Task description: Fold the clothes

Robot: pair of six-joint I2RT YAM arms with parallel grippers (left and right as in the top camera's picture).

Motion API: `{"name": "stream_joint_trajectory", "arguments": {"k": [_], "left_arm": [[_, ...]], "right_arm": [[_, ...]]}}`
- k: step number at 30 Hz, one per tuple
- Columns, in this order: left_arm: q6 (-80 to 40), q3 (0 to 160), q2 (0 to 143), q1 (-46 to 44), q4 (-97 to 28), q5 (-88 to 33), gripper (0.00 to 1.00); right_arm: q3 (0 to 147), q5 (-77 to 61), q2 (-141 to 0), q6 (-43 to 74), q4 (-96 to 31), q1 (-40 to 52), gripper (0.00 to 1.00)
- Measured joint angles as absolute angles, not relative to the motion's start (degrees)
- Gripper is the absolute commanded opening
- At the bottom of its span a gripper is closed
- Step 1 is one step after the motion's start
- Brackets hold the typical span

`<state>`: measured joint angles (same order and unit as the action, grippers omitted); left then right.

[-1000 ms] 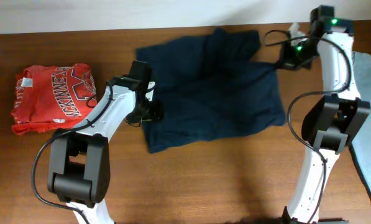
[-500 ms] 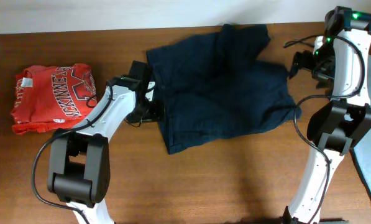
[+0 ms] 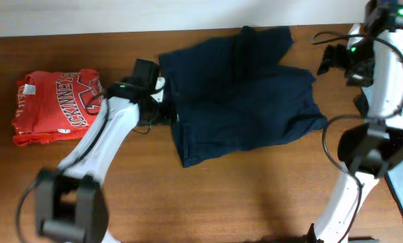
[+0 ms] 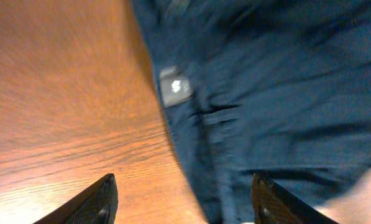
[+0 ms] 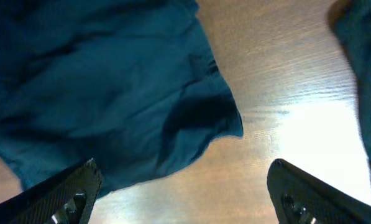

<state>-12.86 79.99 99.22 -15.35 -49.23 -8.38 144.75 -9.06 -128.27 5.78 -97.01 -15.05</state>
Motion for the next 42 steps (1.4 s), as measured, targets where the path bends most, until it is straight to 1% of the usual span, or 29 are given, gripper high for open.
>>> {"name": "stream_joint_trajectory", "arguments": {"k": [2,3,4,5,7,8,9,10,12,13,14,15,20,26,30,34,38,42], "left_arm": [[-12.8,80.0,93.4,-15.4,-49.1,-8.4,0.68],[-12.8,80.0,91.0,-15.4,-49.0,-8.4,0.68],[-12.8,80.0,89.3,-15.4,-49.0,-8.4,0.68],[-12.8,80.0,87.7,-15.4,-49.0,-8.4,0.68],[-12.8,80.0,85.4,-15.4,-49.0,-8.4,0.67],[-12.8,80.0,84.6,-15.5,-49.0,-8.4,0.63],[-12.8,80.0,84.1,-15.7,-49.0,-8.4,0.57],[-12.8,80.0,84.1,-16.0,-48.9,-8.4,0.47],[-12.7,80.0,84.2,-16.5,-49.1,-8.4,0.21],[-12.6,80.0,84.3,-16.9,-49.0,-8.4,0.11],[-12.7,80.0,84.4,-17.5,-49.0,-8.4,0.04],[-12.7,80.0,84.6,-18.0,-49.0,-8.4,0.01],[-13.0,80.0,87.6,-21.7,-48.4,-8.6,0.01],[-13.3,80.0,96.4,-26.8,-45.2,-8.6,0.01],[-13.3,80.0,103.1,-29.4,-41.2,-7.9,0.01],[-13.3,79.9,109.4,-31.0,-38.4,-4.8,0.01],[-13.3,79.7,114.1,-31.1,-38.5,-2.8,0.01],[-13.3,79.7,116.7,-31.1,-42.1,-1.2,0.01]], "right_arm": [[144.5,-9.1,-123.0,5.8,-97.0,-14.5,0.86],[143.3,-9.1,-120.0,5.8,-96.9,-14.0,0.80],[142.1,-9.1,-118.3,5.8,-96.9,-13.6,0.69],[140.4,-9.0,-116.4,5.8,-97.0,-13.2,0.50],[136.1,-8.9,-112.9,5.4,-97.0,-12.0,0.18],[131.8,-8.9,-110.9,5.3,-97.0,-11.1,0.06],[130.0,-8.9,-110.3,5.4,-96.9,-10.7,0.04],[125.9,-8.9,-109.8,5.5,-96.9,-10.0,0.04],[120.6,-8.9,-109.6,5.4,-95.9,-9.3,0.04],[117.4,-8.9,-109.7,5.3,-94.9,-9.0,0.04],[114.7,-8.9,-109.9,5.3,-93.6,-8.8,0.04],[110.6,-8.9,-110.0,5.4,-91.1,-8.5,0.04],[97.4,-10.2,-110.6,5.3,-81.1,-8.2,0.04],[89.0,-12.0,-110.7,5.3,-71.7,-8.2,0.04],[87.0,-12.2,-110.7,5.4,-67.9,-8.2,0.04],[86.4,-12.2,-110.7,5.3,-66.5,-8.2,0.04],[86.3,-12.4,-110.7,5.4,-66.1,-8.2,0.04],[86.3,-12.5,-110.7,5.3,-65.7,-8.2,0.04]]}}
